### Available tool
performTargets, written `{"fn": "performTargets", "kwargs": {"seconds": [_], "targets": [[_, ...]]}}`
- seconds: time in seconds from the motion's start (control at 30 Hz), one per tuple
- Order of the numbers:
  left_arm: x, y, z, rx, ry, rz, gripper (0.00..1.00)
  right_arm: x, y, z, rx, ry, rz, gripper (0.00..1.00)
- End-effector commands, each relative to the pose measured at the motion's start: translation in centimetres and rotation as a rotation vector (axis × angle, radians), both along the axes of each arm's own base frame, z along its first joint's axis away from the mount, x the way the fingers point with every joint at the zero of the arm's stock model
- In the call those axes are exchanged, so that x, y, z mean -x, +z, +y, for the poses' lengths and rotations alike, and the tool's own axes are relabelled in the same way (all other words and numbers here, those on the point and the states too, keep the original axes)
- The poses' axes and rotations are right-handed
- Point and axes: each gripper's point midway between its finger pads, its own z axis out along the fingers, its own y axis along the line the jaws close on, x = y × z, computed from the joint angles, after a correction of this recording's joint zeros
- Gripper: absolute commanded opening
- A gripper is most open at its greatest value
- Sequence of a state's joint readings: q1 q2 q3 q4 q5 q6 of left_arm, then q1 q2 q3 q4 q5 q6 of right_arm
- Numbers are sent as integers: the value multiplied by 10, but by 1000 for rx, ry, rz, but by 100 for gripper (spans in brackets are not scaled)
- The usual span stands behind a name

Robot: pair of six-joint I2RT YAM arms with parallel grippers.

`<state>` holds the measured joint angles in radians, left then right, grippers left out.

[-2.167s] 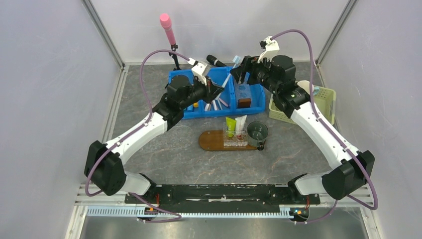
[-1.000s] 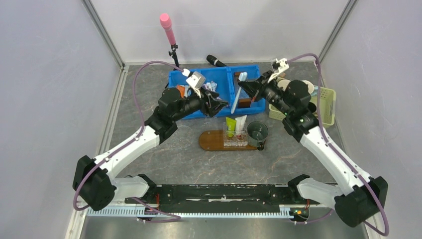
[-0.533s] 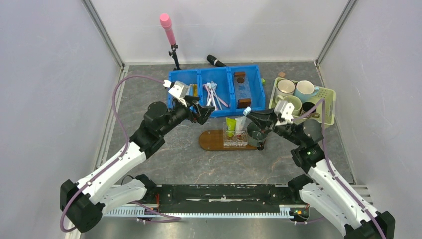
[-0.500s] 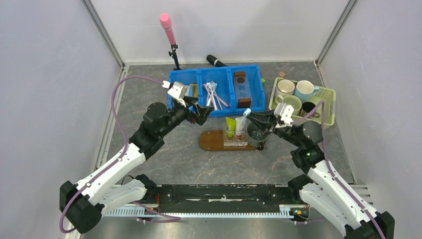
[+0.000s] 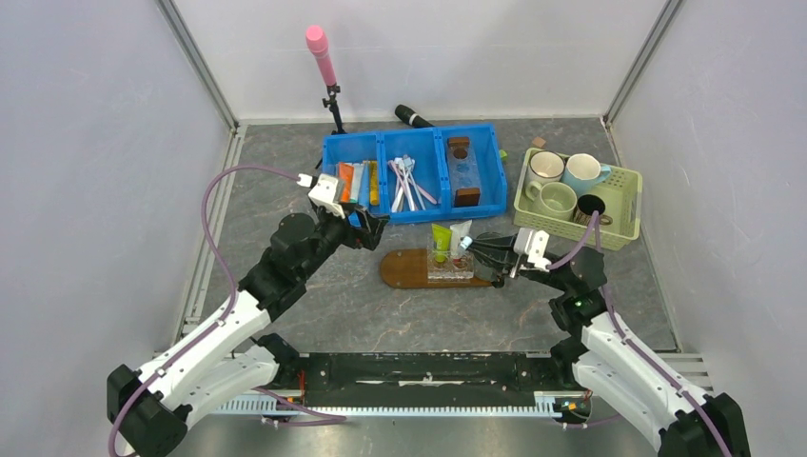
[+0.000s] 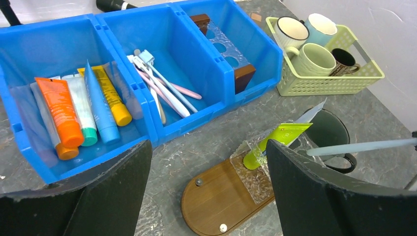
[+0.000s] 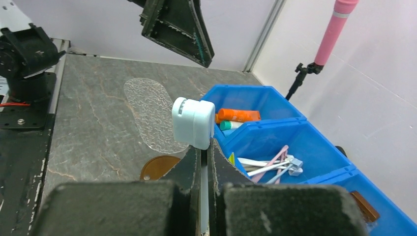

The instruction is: Prepare toiletry sets of a toothbrush and toothpaste on the tray

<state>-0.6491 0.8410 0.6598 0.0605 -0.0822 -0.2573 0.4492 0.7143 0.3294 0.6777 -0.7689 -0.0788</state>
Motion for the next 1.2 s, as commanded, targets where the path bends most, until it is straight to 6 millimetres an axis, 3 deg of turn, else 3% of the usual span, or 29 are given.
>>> {"fn": "performTargets", "kwargs": {"seconds": [0.0,0.17,0.37,0.6,0.9,1.17], "targets": [[-3,3,10,3,50,-16,91,14,14,2,-38,63,-70,0],[-4,0,10,-6,55,-12,92,14,2,2,-23,60,-67,0],[-5,-3,12,-10,67,-7,100,8,-16,2,11,41,-49,1],[-7,-3,14,-16,81,-9,100,3,-34,3,48,31,-38,3],[-8,-4,14,-24,83,-8,100,-3,-46,4,63,21,-63,10],[-10,-5,13,-31,85,-8,100,-7,-51,5,38,14,-71,10]]}}
